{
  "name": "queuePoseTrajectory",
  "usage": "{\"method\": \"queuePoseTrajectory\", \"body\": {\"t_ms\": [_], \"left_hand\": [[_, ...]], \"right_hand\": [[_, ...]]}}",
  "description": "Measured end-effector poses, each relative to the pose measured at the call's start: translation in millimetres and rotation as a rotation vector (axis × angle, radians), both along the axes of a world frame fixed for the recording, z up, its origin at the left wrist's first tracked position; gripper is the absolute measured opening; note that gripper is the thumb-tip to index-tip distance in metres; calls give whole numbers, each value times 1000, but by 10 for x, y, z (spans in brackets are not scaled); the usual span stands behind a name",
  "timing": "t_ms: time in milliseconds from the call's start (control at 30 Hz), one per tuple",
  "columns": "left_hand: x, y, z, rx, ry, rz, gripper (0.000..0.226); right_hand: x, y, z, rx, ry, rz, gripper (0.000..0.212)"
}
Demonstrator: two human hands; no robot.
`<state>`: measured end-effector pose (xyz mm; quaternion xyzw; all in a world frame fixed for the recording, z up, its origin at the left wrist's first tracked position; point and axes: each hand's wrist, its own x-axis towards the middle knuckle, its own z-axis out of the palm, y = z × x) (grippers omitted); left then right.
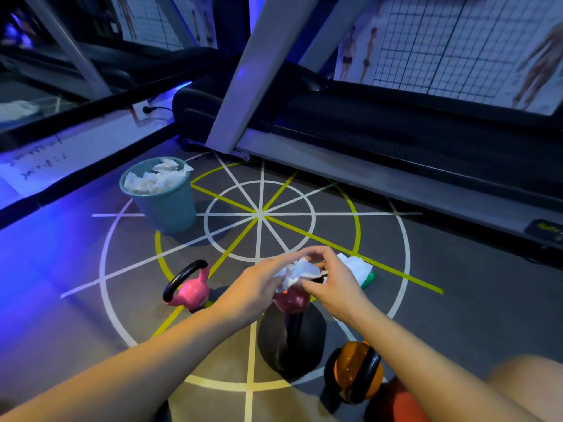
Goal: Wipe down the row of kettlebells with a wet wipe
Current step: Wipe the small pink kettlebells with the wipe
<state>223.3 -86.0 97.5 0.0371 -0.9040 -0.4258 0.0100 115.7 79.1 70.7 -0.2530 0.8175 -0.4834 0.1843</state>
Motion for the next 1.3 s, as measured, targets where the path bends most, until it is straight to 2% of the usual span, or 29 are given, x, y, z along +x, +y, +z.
{"method": "queuePoseTrajectory", "body": {"t_ms": [67,167,333,467,600,700,767,833,933,1000,1100,1200,1300], "left_hand": [[-23,-37,-14,-44,-34,-30,58],[-30,-66,19,12,-76,-35,52],[0,49,15,5,-52,189,15],[-7,60,-99,69,-76,480,30],[-68,15,-113,74,-130,666,23],[-87,82,-62,101,-50,653,5],[-65,164,-80,82,-2,533,24],[-17,220,-118,7,19,352,25],[10,172,-144,-215,143,114,25],[-12,96,-151,-350,131,16,38],[-40,59,-190,-333,85,71,44],[-64,41,-162,-103,123,246,34],[-87,-112,-164,43,89,453,43]], "right_hand": [[1,0,-29,10,-21,38,41],[57,6,-102,4,-39,18,36],[34,25,-81,-44,-105,-10,34],[70,37,-90,-47,-67,2,39],[98,36,-160,18,54,82,17],[74,27,-168,15,127,93,15],[64,23,-184,29,151,75,14],[58,27,-201,49,176,59,12],[49,30,-199,100,205,68,11],[43,22,-200,122,218,91,11],[38,1,-202,125,231,98,10],[26,-9,-197,73,210,80,10],[69,-14,-189,43,228,82,9]]}}
